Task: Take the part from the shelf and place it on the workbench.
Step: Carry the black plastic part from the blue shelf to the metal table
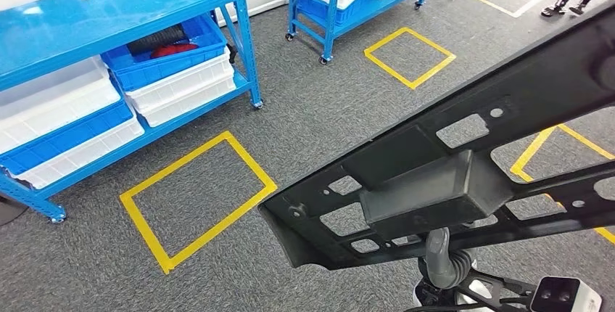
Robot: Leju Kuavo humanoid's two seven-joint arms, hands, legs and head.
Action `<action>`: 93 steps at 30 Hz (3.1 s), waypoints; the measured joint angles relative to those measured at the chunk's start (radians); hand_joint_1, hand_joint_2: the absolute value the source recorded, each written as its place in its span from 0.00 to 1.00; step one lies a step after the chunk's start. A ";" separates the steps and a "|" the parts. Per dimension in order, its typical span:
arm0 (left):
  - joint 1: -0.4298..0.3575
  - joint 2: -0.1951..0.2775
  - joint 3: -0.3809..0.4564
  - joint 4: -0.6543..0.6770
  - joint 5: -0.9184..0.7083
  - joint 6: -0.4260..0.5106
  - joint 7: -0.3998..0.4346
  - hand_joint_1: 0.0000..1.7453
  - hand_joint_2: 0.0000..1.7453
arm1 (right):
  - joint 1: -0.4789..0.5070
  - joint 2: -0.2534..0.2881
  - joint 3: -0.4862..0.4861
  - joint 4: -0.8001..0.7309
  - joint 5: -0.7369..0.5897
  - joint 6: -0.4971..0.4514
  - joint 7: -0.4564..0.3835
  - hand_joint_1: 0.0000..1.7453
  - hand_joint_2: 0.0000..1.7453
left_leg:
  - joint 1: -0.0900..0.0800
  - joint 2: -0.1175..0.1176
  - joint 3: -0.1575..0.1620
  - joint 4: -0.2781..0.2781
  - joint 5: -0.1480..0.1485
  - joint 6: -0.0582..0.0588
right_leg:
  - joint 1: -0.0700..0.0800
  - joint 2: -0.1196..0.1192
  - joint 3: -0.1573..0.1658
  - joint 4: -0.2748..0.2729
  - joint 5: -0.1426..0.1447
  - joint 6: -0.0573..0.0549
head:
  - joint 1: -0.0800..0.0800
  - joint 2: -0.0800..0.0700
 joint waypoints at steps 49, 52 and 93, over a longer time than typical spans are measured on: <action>-0.011 0.124 -0.044 0.002 -0.001 0.002 0.021 0.00 1.00 | -0.002 0.044 0.019 -0.060 0.091 0.176 -0.040 1.00 1.00 | 0.005 -0.103 -0.025 0.038 -0.008 -0.041 | 0.014 0.104 0.091 -0.174 0.043 -0.054 | 0.000 0.000; -0.014 0.126 -0.050 0.002 -0.001 0.005 0.016 0.00 1.00 | -0.002 0.043 0.012 -0.068 0.081 0.170 -0.040 1.00 1.00 | 0.001 -0.096 -0.017 0.017 -0.004 -0.024 | 0.011 0.129 0.083 -0.175 0.050 -0.035 | 0.000 0.000; 0.004 0.072 -0.022 0.002 -0.001 0.019 0.022 0.00 1.00 | -0.066 -0.083 0.104 0.039 0.024 -0.003 -0.040 1.00 1.00 | -0.008 0.008 -0.012 -0.002 0.005 0.005 | 0.008 -0.016 0.026 -0.054 0.009 -0.019 | 0.000 0.000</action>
